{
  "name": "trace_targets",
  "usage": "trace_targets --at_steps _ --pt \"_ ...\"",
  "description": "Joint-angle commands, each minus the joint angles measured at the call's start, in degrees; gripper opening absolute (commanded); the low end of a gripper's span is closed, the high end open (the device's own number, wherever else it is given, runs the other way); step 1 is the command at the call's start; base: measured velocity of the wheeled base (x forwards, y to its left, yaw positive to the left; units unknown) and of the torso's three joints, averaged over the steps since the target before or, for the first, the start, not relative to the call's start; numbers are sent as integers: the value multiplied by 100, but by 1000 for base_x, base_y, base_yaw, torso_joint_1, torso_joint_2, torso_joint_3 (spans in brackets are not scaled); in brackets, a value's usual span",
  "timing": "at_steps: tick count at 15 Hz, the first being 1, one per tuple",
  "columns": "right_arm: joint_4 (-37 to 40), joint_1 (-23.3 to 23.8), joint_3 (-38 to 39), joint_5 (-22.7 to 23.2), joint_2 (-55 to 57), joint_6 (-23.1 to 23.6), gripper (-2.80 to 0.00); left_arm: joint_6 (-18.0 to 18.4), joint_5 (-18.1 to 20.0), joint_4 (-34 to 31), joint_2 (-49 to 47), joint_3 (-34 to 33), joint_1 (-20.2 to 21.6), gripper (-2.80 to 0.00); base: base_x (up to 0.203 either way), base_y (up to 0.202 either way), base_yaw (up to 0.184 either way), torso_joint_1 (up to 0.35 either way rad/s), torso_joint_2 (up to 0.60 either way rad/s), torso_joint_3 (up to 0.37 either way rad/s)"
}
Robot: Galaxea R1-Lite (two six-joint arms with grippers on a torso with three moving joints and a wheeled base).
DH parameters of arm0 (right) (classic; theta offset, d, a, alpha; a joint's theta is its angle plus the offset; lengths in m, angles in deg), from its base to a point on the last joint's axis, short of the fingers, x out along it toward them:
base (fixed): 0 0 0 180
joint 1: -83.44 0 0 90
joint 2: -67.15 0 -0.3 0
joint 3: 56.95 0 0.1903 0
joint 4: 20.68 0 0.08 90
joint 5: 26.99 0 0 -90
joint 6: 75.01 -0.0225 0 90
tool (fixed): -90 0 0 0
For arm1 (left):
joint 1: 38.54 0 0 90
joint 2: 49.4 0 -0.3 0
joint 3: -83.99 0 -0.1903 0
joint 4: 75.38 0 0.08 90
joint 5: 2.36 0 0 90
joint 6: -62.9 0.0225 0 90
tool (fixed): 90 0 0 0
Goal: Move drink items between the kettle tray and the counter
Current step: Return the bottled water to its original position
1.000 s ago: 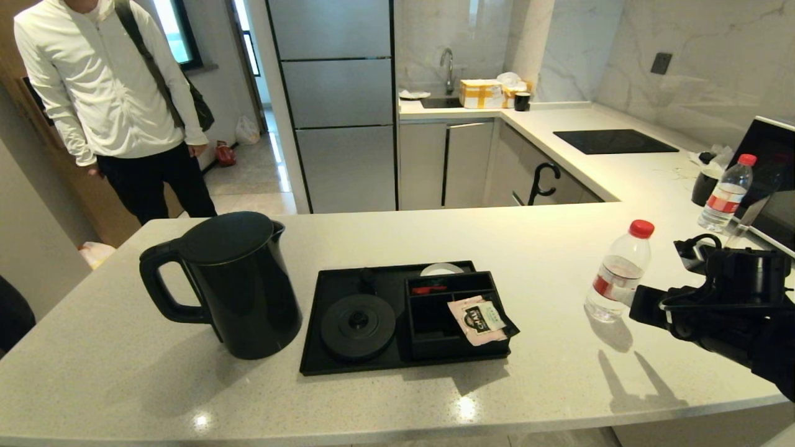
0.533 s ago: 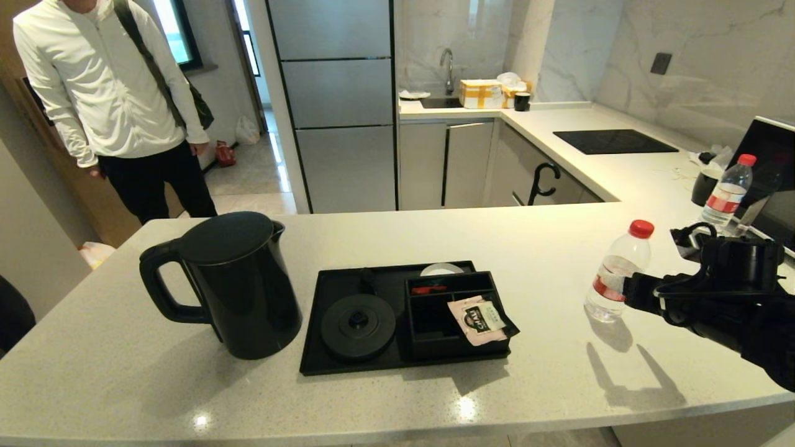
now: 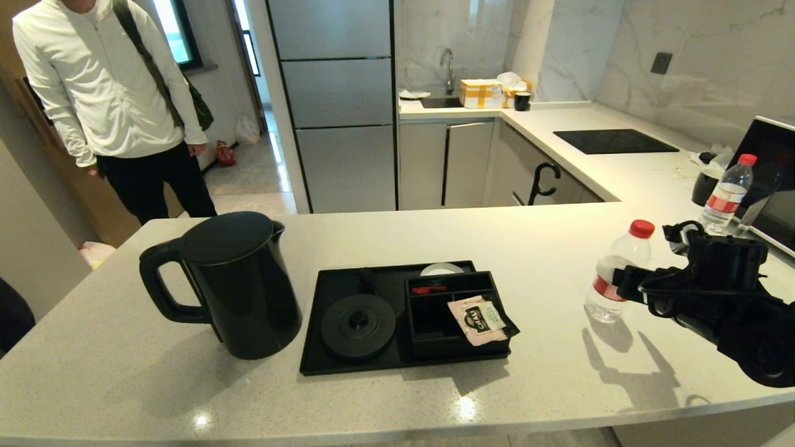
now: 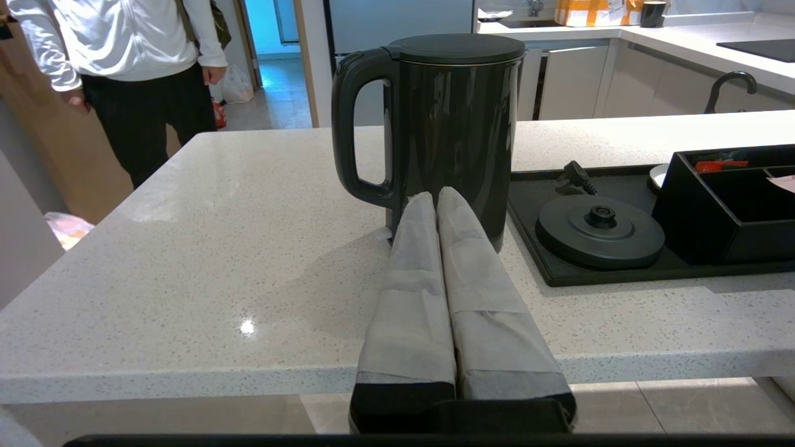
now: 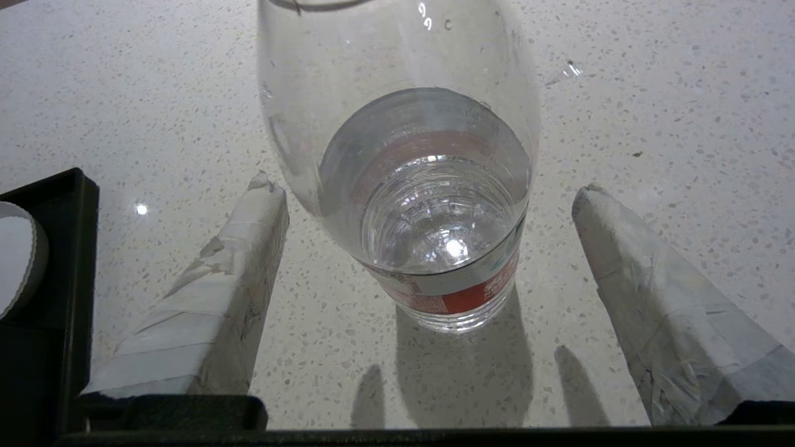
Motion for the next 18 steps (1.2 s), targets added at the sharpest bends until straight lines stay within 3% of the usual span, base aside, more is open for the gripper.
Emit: trace_targets --at_steps 1,8,18 --pt "-94 8 -30 -2 116 2 0 3 -1 8 0 -229 2 -280 0 0 0 0 0 0" --pt "-937 11 -118 -1 758 367 0 3 -1 8 0 -229 2 -280 0 0 0 0 0 0" --pt "-1197 11 -362 -181 920 545 0 3 -1 8 0 -229 2 -280 0 0 0 0 0 0"
